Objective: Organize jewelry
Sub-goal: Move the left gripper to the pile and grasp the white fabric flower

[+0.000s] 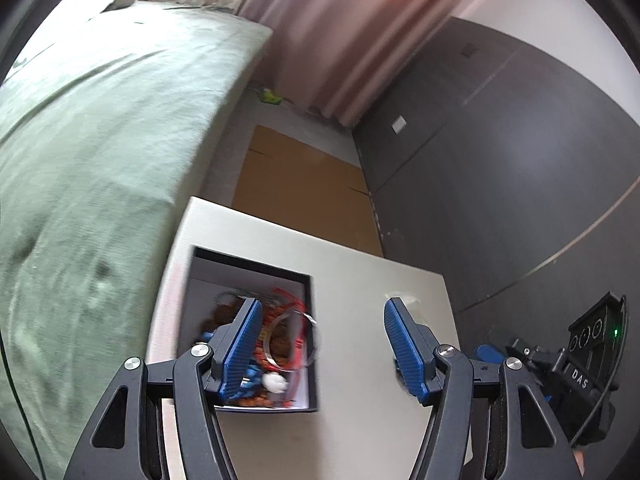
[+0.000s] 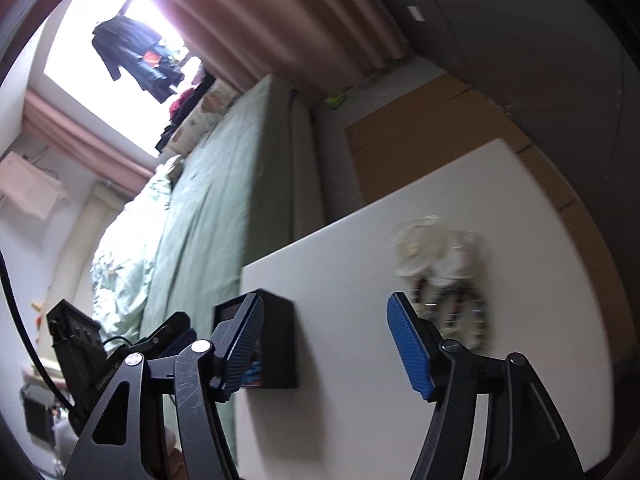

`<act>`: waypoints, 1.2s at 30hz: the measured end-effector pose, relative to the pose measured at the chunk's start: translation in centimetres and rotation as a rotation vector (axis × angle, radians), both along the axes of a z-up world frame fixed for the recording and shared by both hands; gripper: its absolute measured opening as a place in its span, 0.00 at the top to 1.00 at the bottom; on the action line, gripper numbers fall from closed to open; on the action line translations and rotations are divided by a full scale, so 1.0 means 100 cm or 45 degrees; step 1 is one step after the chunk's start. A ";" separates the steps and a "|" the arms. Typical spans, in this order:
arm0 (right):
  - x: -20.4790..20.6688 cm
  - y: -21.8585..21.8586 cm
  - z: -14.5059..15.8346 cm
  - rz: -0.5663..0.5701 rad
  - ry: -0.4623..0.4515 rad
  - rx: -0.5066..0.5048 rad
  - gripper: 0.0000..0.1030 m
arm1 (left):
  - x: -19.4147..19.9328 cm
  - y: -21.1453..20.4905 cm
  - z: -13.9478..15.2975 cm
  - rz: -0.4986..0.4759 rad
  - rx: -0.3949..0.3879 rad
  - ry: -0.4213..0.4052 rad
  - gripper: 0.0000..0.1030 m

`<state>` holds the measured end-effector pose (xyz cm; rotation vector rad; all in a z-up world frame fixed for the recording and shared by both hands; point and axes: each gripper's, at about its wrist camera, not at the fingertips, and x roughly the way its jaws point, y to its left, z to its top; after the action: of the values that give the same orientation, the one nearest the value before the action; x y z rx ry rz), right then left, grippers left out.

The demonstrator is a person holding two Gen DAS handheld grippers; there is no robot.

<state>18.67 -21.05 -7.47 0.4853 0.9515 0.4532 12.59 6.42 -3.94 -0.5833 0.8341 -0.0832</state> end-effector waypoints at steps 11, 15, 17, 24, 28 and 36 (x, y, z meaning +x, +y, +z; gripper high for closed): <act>0.017 -0.066 -0.015 -0.187 0.129 0.058 0.27 | 0.025 -0.067 0.003 -0.133 0.145 -0.007 0.38; 0.022 -0.093 -0.024 -0.239 0.199 0.093 0.27 | 0.044 -0.096 0.005 -0.192 0.203 0.019 0.38; 0.022 -0.106 -0.024 -0.264 0.205 0.092 0.27 | 0.054 -0.109 0.003 -0.220 0.241 0.033 0.38; 0.023 -0.147 -0.034 -0.345 0.254 0.097 0.27 | 0.087 -0.155 -0.009 -0.298 0.349 0.106 0.38; 0.024 -0.161 -0.036 -0.381 0.270 0.137 0.27 | 0.105 -0.180 -0.021 -0.362 0.420 0.143 0.38; 0.023 -0.189 -0.038 -0.458 0.281 0.223 0.27 | 0.126 -0.226 -0.058 -0.441 0.524 0.243 0.38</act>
<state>21.01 -39.91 -11.24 0.8622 1.0138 0.1580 25.24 -16.13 -9.77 -0.0559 1.0977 -0.1684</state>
